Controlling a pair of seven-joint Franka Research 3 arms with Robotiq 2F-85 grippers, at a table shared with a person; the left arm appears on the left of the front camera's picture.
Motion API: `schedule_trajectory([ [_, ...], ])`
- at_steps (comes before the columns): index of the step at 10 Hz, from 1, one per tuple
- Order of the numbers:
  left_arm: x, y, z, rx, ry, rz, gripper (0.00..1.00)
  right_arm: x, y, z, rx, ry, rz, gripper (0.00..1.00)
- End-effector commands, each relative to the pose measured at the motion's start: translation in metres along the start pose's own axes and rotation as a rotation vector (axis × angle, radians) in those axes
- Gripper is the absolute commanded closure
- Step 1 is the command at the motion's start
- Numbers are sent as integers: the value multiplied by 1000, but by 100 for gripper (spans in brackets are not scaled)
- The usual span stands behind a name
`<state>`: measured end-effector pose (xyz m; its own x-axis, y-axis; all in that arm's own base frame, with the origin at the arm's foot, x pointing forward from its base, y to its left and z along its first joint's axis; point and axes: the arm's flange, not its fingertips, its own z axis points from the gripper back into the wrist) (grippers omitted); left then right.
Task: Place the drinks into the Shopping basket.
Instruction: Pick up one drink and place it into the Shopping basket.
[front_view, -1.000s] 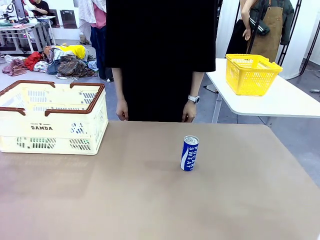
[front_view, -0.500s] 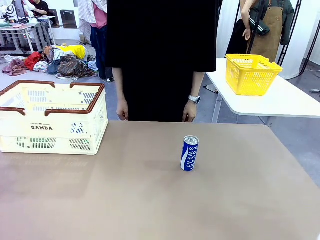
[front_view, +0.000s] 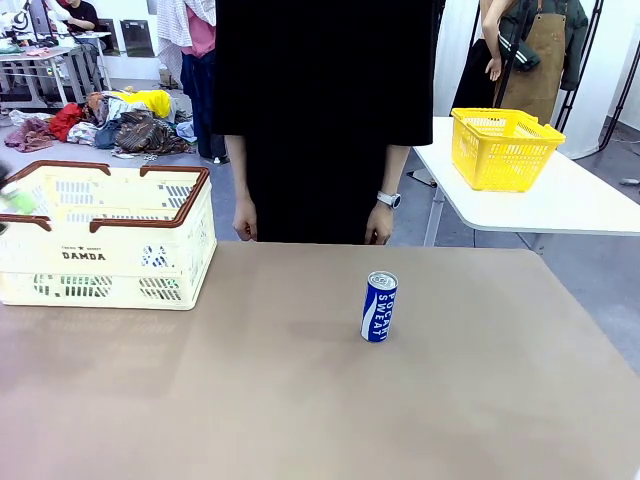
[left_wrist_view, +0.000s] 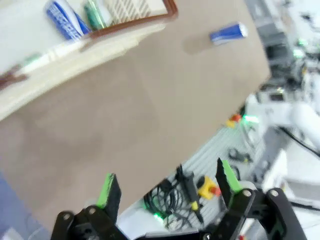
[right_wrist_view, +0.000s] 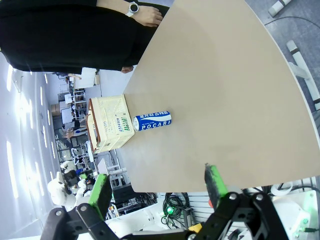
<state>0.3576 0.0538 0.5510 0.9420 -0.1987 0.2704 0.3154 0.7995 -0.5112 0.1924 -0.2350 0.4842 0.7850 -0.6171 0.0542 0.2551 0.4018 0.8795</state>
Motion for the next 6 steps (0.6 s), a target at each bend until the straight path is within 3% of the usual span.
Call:
schedule_trajectory([
  [1, 67, -91, -24, 228, 143, 90, 0, 1, 0, 1, 15, -5, 23, 0],
  [3, 135, -177, -80, 328, 309, 50, 0, 1, 0, 1, 15, -5, 23, 0],
  [4, 155, -209, -106, 308, 393, 60, 0, 1, 0, 1, 15, -5, 23, 0],
  [6, 195, -274, -171, 404, 468, 169, 0, 1, 0, 1, 15, -5, 23, 0],
])
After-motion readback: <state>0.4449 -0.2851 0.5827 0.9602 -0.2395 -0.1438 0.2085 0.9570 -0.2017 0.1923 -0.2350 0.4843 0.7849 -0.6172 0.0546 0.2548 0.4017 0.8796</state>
